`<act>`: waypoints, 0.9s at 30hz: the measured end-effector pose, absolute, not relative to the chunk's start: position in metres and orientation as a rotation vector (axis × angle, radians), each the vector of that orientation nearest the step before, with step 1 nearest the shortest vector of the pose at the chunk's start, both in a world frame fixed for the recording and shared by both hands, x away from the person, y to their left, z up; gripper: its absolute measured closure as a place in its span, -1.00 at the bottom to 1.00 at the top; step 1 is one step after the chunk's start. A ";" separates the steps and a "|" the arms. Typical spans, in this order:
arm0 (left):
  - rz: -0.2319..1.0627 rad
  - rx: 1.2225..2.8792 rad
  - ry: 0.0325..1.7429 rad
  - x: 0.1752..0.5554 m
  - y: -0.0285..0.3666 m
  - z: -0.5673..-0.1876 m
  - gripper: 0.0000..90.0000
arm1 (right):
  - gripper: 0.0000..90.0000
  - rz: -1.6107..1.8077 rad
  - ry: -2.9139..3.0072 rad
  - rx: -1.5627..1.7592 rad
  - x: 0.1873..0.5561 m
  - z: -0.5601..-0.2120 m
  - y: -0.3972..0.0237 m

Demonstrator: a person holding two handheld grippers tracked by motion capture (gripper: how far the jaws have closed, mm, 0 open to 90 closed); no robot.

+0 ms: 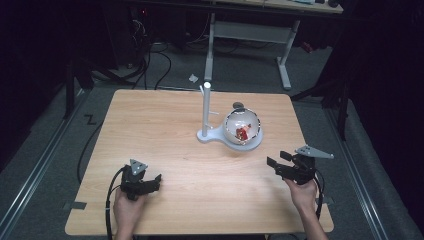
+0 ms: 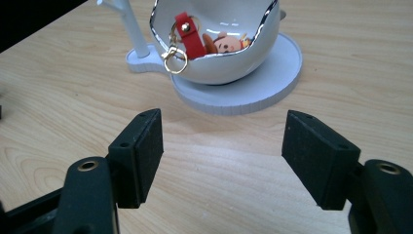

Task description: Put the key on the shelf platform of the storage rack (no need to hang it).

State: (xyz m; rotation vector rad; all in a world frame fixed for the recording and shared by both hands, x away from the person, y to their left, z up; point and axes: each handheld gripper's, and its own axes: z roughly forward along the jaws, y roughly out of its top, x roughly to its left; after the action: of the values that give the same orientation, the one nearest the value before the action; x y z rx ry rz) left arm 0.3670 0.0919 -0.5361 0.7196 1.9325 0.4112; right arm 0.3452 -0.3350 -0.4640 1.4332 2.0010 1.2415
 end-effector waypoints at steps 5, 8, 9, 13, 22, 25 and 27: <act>0.411 0.721 1.932 0.367 0.092 -0.536 -0.54 | -0.28 1.247 2.009 1.448 0.342 -0.476 -0.330; 0.411 0.719 1.933 0.367 0.092 -0.536 -0.54 | -0.27 1.249 2.022 1.460 0.341 -0.484 -0.327; 0.411 0.719 1.933 0.367 0.092 -0.536 -0.54 | -0.27 1.242 2.030 1.458 0.341 -0.486 -0.326; 0.412 0.721 1.932 0.367 0.092 -0.536 -0.54 | -0.24 1.224 2.047 1.456 0.339 -0.493 -0.320; 0.412 0.715 1.936 0.367 0.092 -0.536 -0.54 | -0.20 1.172 2.068 1.436 0.337 -0.508 -0.308; 0.412 0.719 1.933 0.367 0.092 -0.536 -0.54 | -0.18 1.161 2.080 1.429 0.337 -0.513 -0.305; 0.414 0.717 1.934 0.367 0.092 -0.536 -0.54 | -0.17 1.154 2.083 1.431 0.336 -0.516 -0.302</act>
State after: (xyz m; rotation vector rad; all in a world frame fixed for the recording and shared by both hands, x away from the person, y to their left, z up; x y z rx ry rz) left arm 0.3671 0.0918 -0.5360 0.7170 1.9341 0.4137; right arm 0.3364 -0.3020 -0.5157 1.4311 2.0834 1.1541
